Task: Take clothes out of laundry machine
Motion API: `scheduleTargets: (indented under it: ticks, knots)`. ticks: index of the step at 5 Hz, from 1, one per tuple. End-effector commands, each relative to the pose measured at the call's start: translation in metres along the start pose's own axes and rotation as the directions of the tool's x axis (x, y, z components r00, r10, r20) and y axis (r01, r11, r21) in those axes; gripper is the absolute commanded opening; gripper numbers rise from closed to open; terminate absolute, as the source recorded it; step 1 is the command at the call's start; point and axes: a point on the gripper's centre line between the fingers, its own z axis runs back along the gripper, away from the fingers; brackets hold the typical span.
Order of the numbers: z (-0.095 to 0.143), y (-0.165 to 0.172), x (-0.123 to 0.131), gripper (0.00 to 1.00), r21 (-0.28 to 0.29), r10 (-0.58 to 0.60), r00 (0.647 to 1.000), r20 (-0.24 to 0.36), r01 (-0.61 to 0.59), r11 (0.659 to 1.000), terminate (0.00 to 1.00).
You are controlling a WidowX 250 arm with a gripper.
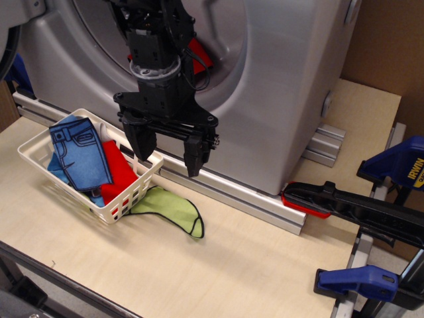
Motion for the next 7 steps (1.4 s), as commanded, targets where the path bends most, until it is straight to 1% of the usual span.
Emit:
scheduleTargets:
  ticks: [1,2,3,4,5,6,7]
  knots:
    - [0.0,0.0,0.0,1.0,0.0,0.0,1.0,0.0,0.0,1.0,0.0]
    - [0.01,0.026,0.012,1.0,0.069,-0.033,0.999,0.037,0.03,0.997,0.0]
    - [0.024,0.05,0.025,1.0,0.086,-0.002,0.995,0.096,-0.006,0.996,0.0]
    - [0.037,0.066,0.042,1.0,0.124,-0.051,0.986,0.16,0.031,0.992,0.0]
    - [0.044,0.084,0.07,1.0,0.108,-0.057,0.972,0.227,0.033,0.994,0.0]
    - [0.04,0.09,0.083,1.0,0.125,-0.092,0.956,0.28,0.059,0.99,0.0]
    - [0.034,0.096,0.093,1.0,0.112,-0.115,0.939,0.325,0.083,0.99,0.0]
